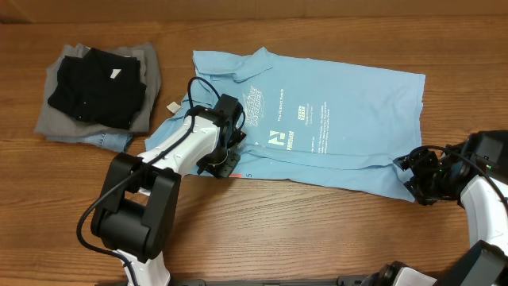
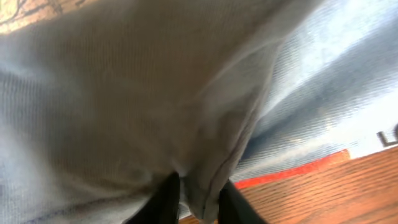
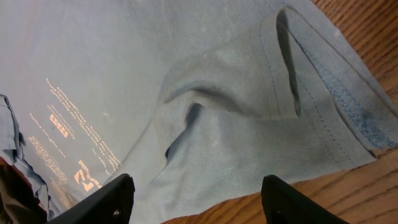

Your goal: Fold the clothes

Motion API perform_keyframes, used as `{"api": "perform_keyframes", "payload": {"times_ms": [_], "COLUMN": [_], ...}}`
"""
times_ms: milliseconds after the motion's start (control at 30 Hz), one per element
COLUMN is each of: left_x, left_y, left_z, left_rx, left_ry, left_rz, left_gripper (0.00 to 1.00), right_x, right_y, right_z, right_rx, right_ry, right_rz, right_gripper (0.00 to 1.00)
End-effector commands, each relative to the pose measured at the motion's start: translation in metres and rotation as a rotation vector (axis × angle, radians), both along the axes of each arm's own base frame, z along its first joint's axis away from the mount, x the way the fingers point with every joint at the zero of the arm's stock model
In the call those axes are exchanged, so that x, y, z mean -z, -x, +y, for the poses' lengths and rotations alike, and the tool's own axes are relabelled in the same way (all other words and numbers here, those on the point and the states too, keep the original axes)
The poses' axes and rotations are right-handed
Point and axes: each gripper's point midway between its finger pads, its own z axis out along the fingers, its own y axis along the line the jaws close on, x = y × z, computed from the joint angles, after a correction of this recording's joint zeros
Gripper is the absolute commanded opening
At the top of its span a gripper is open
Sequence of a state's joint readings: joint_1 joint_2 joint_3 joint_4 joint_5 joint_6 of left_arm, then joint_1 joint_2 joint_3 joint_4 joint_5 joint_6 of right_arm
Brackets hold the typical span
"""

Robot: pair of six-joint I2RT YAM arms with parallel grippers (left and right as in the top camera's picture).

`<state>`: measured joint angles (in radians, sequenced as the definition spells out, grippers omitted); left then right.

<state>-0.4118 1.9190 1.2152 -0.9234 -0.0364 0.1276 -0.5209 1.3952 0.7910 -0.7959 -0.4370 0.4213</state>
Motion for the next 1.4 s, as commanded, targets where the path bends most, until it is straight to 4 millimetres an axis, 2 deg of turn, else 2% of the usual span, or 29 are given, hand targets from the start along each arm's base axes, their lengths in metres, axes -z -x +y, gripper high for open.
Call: {"api": "perform_keyframes", "payload": {"times_ms": [0,100,167,267,433,533,567,633,700,733,800,833,1067,1167,1267,1367], "left_x": [-0.009,-0.022,-0.036,-0.045,-0.046,-0.046,-0.045,-0.045,-0.045,-0.045,-0.045,-0.045,-0.044,-0.048,-0.057,-0.063], "left_y": [-0.006,-0.015,-0.03,-0.043,-0.052,-0.045,-0.037,-0.033,-0.034,-0.035,-0.039,-0.043,-0.05,-0.072,-0.104,-0.121], "left_z": [0.005,0.006,0.0,-0.006,-0.01,-0.007,-0.004,-0.002,-0.003,-0.005,-0.008,-0.01,-0.017,-0.021,-0.034,-0.041], "left_rx": [-0.016,-0.021,-0.027,-0.023,0.006,0.007,0.008,0.009,0.008,0.008,0.008,0.007,0.0,-0.002,0.024,0.078], "left_ry": [-0.041,-0.058,-0.043,-0.024,-0.008,-0.018,-0.032,-0.037,-0.034,-0.026,-0.007,0.0,0.037,0.046,0.092,0.113], "left_rz": [-0.018,-0.041,-0.083,-0.126,-0.159,-0.13,-0.096,-0.083,-0.085,-0.087,-0.102,-0.121,-0.145,-0.24,-0.373,-0.448], "left_gripper": [0.16,0.05,0.04,0.04,0.15,0.14,0.15,0.26,0.3,0.29,0.1,0.04,0.04,0.04,0.04,0.07], "right_x": [-0.009,-0.01,-0.01,-0.009,-0.01,-0.009,-0.009,-0.01,-0.01,-0.01,-0.009,-0.01,-0.009,-0.01,-0.01,-0.01], "right_y": [-0.007,-0.007,-0.007,-0.007,-0.007,-0.007,-0.007,-0.007,-0.007,-0.007,-0.007,-0.007,-0.007,-0.008,-0.008,-0.008], "right_z": [-0.004,-0.004,-0.004,-0.004,-0.004,-0.004,-0.004,-0.004,-0.004,-0.004,-0.004,-0.004,-0.003,-0.004,-0.004,-0.004], "right_rx": [-0.01,-0.01,-0.01,-0.01,-0.01,-0.01,-0.01,-0.01,-0.01,-0.01,-0.01,-0.01,-0.01,-0.01,-0.01,-0.01], "right_ry": [0.031,0.032,0.032,0.031,0.031,0.031,0.031,0.031,0.031,0.031,0.031,0.031,0.029,0.031,0.032,0.031], "right_rz": [-0.032,-0.033,-0.033,-0.033,-0.033,-0.032,-0.032,-0.033,-0.033,-0.033,-0.032,-0.033,-0.029,-0.034,-0.035,-0.034], "right_gripper": [0.7,0.7,0.7,0.7,0.7,0.7,0.7,0.7,0.7,0.7,0.7,0.7,0.71,0.7,0.71,0.71]}}
